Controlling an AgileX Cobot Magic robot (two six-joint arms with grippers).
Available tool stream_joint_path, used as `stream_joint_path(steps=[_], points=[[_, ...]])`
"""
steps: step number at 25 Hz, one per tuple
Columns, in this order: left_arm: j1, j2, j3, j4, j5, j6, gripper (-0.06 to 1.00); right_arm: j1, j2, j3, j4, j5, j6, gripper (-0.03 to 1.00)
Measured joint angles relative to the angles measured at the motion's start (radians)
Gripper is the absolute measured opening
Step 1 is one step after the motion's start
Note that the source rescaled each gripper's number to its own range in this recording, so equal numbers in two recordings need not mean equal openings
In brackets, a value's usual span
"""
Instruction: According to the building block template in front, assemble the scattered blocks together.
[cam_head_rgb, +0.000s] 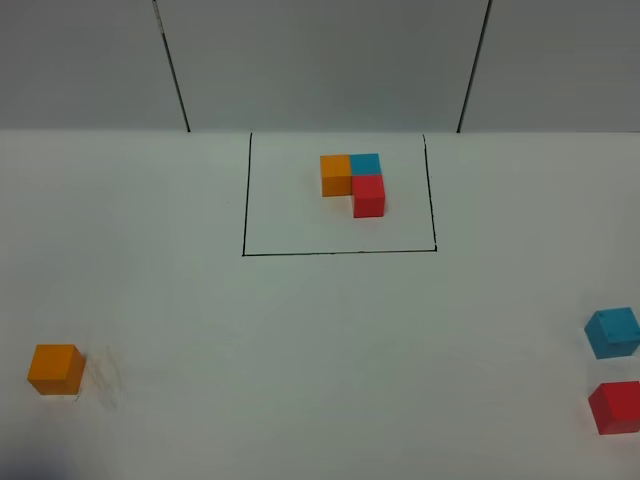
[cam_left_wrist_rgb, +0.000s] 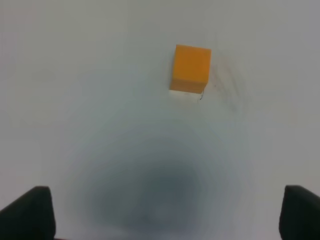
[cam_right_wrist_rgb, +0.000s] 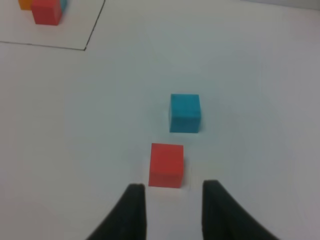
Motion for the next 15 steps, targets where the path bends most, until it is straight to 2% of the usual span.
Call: stream_joint_path(steps=[6,15], points=[[0.000,0.282,-0.062,0.000,-0.131,0.000,1.00,0.000,0.000,0.000,0.000,0.000,0.000,0.00],[0.000,0.598,-0.063,0.001,-0.360,0.001,0.96,0.000,0.000,0.000,0.000,0.000,0.000,0.00]])
